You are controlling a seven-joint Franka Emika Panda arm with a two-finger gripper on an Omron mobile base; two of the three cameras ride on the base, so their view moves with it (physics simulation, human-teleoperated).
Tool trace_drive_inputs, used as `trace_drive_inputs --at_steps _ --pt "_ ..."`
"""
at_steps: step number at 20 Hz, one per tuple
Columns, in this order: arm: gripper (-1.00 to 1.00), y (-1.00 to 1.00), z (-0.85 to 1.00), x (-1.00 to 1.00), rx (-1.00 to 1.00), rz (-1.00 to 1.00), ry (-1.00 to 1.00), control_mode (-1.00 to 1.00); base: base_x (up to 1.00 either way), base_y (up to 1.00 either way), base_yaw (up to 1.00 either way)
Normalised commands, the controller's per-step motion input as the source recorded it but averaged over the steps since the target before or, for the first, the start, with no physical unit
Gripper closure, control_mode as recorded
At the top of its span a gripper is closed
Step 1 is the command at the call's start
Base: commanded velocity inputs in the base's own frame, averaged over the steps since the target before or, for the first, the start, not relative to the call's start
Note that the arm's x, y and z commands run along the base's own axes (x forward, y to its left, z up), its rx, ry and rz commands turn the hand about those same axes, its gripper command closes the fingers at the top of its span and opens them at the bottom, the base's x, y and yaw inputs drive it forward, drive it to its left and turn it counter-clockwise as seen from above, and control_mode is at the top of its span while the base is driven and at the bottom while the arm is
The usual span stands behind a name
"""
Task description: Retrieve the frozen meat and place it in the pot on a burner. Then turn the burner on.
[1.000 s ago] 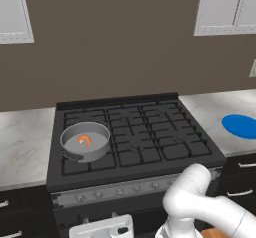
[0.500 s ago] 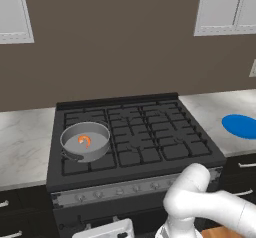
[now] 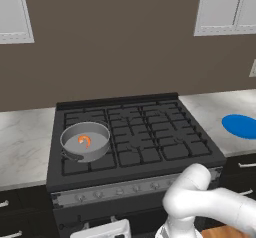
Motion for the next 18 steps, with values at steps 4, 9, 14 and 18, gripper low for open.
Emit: trace_drive_inputs --at_steps 4,9,14,18 --pt "-1.0 0.21 -0.06 0.01 0.0 -0.03 0.0 -1.0 0.0 0.0 0.0" --pt "-1.0 0.3 -0.03 0.0 -0.02 0.0 -0.04 -1.0 0.0 0.0 0.0" --pt "-1.0 0.13 -0.04 0.07 -0.02 0.0 0.0 -1.0 0.0 0.0 0.0" --pt "-1.0 0.01 0.0 0.0 0.0 0.0 0.0 -1.0 0.0 0.0 0.0"
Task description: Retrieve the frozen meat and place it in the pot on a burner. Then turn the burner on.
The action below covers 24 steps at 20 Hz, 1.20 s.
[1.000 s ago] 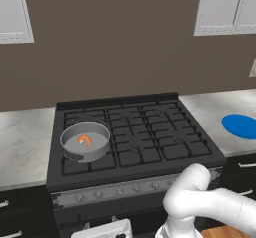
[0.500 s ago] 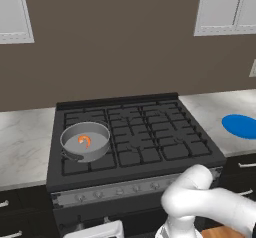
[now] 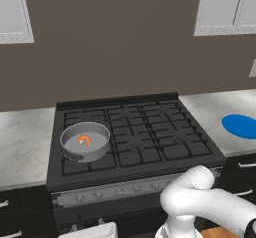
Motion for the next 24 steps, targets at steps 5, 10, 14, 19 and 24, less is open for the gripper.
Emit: trace_drive_inputs --at_steps 5,10,14,19,24 --pt "-1.0 0.07 -0.24 0.02 0.13 -0.01 -0.02 -1.0 0.0 0.0 0.0" --pt "-1.0 0.12 -0.26 0.0 0.28 0.0 -0.01 -1.0 0.0 0.0 0.0" --pt "-1.0 0.0 -0.03 0.0 0.06 0.0 -0.01 -1.0 0.0 0.0 0.0" --pt "-1.0 0.0 -0.1 0.01 -0.01 0.0 -0.02 -1.0 0.0 0.0 0.0" --pt "-1.0 0.0 -0.14 0.01 -0.01 0.0 -0.03 -1.0 0.0 0.0 0.0"
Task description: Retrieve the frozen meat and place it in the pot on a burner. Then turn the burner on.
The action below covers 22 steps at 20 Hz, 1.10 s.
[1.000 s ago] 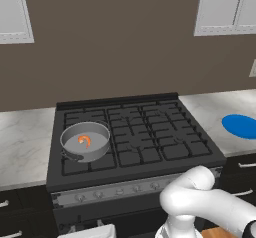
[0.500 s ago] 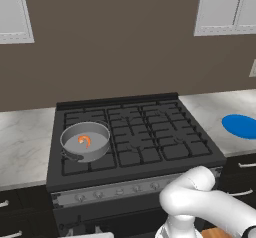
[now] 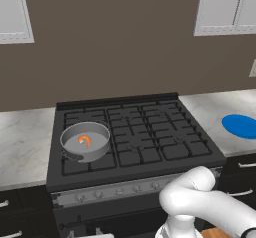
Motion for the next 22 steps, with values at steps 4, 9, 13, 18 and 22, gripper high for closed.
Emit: trace_drive_inputs --at_steps 4,9,13,18,22 --pt "-1.0 0.0 -0.14 0.0 0.0 0.0 -0.01 -1.0 0.0 0.0 0.0" --pt "-1.0 0.0 -0.17 0.0 -0.01 0.0 0.0 -1.0 0.0 0.0 0.0" --pt "-1.0 0.0 -0.2 0.0 -0.02 0.0 0.0 -1.0 0.0 0.0 0.0" --pt "-1.0 0.04 -0.11 0.02 -0.01 0.0 -0.01 -1.0 0.0 0.0 0.0" --pt "-1.0 0.07 -0.15 0.05 -0.02 0.0 -0.01 -1.0 0.0 0.0 0.0"
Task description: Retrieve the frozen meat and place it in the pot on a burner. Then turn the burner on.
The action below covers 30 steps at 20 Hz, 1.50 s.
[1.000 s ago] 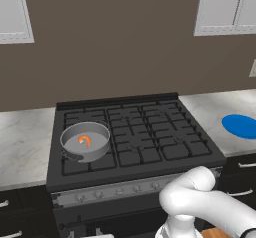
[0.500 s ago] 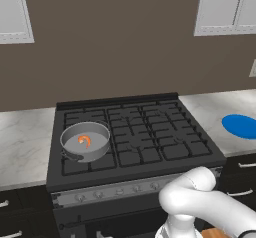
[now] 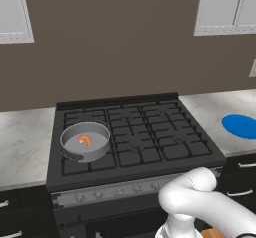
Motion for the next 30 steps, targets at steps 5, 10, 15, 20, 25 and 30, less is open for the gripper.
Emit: trace_drive_inputs --at_steps 5,10,15,20,25,30 --pt "-1.0 0.08 -0.02 0.17 -0.07 -0.01 0.01 -1.0 0.0 0.0 0.0" --pt "-1.0 0.03 -0.05 0.16 -0.09 -0.03 0.03 -1.0 0.0 0.0 0.0" --pt "-1.0 0.07 -0.05 0.06 -0.02 -0.02 0.0 -1.0 0.0 0.0 0.0" --pt "-1.0 0.22 -0.01 0.0 0.0 0.0 0.0 -1.0 0.0 0.0 0.0" --pt "-1.0 0.11 0.0 0.0 0.0 0.0 0.0 -1.0 0.0 0.0 0.0" --pt "-1.0 0.0 -0.02 0.01 0.0 0.0 0.0 -1.0 0.0 0.0 0.0"
